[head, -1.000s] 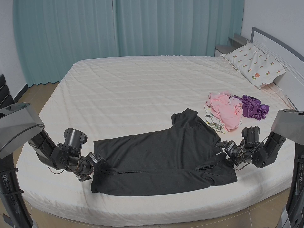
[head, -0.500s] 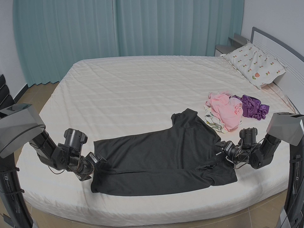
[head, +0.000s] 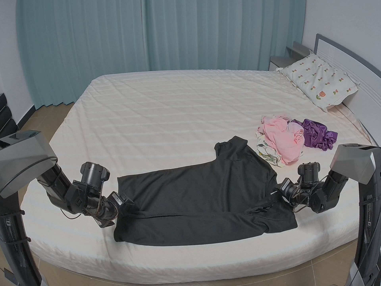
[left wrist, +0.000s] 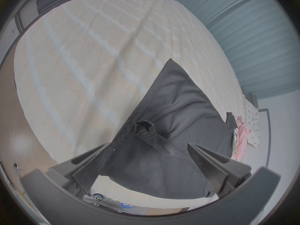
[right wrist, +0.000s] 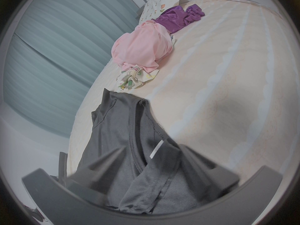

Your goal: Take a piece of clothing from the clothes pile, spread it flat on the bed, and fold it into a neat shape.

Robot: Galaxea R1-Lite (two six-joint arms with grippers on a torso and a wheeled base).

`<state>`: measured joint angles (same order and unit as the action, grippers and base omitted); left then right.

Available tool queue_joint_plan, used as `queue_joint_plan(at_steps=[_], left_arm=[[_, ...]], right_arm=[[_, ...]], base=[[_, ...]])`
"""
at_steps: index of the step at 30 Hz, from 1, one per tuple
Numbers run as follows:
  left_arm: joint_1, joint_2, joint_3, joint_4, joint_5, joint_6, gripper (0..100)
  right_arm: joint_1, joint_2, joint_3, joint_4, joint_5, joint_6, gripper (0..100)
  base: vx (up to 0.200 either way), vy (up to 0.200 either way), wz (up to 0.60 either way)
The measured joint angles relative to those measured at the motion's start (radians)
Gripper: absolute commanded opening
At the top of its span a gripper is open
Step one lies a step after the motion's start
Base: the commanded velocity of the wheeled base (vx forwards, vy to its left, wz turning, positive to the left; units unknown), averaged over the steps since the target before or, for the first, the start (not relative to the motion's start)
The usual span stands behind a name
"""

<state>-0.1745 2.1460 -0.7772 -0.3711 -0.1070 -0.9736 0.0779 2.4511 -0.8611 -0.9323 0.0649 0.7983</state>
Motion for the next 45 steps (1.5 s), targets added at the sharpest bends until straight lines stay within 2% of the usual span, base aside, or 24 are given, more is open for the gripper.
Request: queue_joint_plan(at_steps=[11,19,26,37,45], left_arm=[[0.0,0.0,0.003,0.0,-0.001,0.0,100],[0.001,0.0,0.001,0.0,-0.001,0.0,100],[0.005,0.0,0.001,0.0,-0.003,0.0,100],[0.008,0.0,0.001,0.0,-0.008,0.0,100],[0.009,0.0,0.001,0.0,-0.009,0.0,100]], right_arm=[[0.0,-0.024,0.074,-0.049,-0.009,-0.013,0],[0.01,-0.145,0.178,-0.076,0.002,-0.008,0],[0.027,-0.279,0.227,0.053,0.012,-0.007,0],[0.024,-0.486,0.214,0.438,0.041,-0.007,0],[0.028,-0.576,0.172,0.563,0.049,-0.007,0]], base=[[0.0,0.0,0.0],[0.0,0.0,0.0],[0.0,0.0,0.0],[0.0,0.0,0.0],[0.0,0.0,0.0]])
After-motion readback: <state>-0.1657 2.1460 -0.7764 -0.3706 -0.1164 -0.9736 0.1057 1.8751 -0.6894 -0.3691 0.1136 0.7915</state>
